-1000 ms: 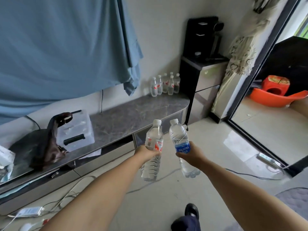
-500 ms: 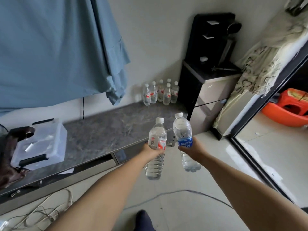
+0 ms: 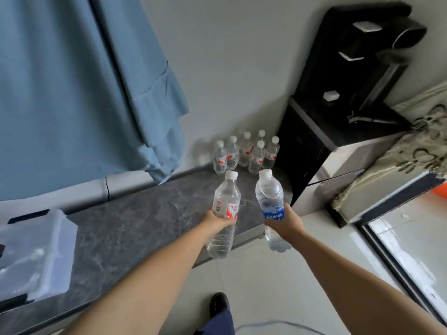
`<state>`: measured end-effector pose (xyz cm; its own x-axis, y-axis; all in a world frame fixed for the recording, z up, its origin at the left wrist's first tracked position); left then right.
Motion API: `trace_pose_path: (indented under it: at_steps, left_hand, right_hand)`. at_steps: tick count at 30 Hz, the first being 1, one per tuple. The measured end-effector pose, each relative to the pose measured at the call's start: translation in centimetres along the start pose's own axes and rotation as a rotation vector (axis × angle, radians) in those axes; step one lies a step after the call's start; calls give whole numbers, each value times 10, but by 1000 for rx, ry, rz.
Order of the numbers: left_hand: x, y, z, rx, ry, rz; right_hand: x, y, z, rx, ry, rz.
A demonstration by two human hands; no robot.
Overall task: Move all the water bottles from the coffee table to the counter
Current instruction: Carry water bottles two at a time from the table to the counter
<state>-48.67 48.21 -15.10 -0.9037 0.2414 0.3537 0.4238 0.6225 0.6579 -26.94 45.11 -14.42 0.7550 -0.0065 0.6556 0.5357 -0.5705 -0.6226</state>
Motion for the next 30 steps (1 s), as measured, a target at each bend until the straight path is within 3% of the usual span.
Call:
trace_pose_path:
  at_steps: [8, 16, 30]
  left_hand:
    - [-5, 40, 87, 16, 14, -24]
    - [-30, 61, 195, 72, 87, -114]
    - [-92, 72, 382, -130, 293, -351]
  right_hand:
    - [-10, -22, 96, -51, -7, -25]
    - [-49, -41, 225, -61, -121, -2]
    - [-148, -37, 397, -79, -54, 237]
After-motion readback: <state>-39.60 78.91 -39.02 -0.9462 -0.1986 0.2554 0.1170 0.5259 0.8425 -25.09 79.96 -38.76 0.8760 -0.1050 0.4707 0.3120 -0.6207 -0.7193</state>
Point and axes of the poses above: each hand's wrist, its own z-axis towards the middle knuckle, its own x-axis out of the back of the hand, y = z × x, the point moved 4 cm from there along z, towards the middle knuckle, and after that the axes turned 4 degrees about y, right-handed, at the moved point
